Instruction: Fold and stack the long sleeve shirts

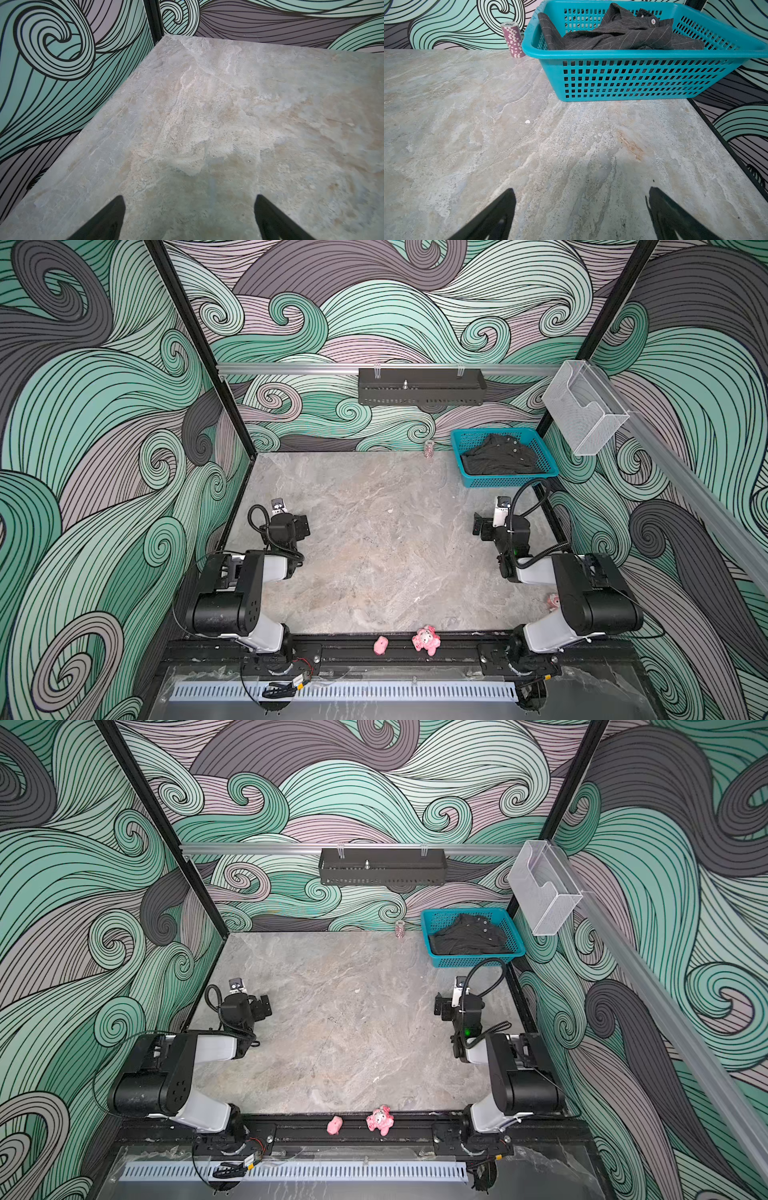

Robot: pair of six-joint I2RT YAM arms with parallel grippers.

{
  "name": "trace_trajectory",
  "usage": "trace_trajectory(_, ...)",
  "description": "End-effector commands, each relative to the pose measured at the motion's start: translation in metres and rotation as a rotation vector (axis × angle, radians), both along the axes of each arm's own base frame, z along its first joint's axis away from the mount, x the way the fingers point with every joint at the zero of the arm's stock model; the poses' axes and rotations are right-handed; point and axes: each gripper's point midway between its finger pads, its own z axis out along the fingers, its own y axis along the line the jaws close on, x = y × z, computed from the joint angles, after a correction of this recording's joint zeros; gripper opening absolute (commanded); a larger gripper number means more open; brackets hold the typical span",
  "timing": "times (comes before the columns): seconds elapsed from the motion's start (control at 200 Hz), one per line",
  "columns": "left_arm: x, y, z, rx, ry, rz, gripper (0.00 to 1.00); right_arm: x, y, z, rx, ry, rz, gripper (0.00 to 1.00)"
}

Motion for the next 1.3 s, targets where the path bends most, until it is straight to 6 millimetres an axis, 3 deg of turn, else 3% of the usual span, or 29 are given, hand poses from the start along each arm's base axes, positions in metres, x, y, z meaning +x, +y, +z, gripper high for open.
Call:
trace_trajectory(0.0, 0.0069, 0.0012, 0.0118, -0.002, -0.034, 0.013, 0.99, 0.004, 0.0013, 0.0067, 0.016, -0.016, 0.003, 0.99)
trace_trajectory(1.296, 0.0059, 0.0013, 0.0144, 0.008, -0.043, 0.016, 0.96, 0.0036, 0.0014, 0.0082, 0.017, -0.021, 0.004, 0.99)
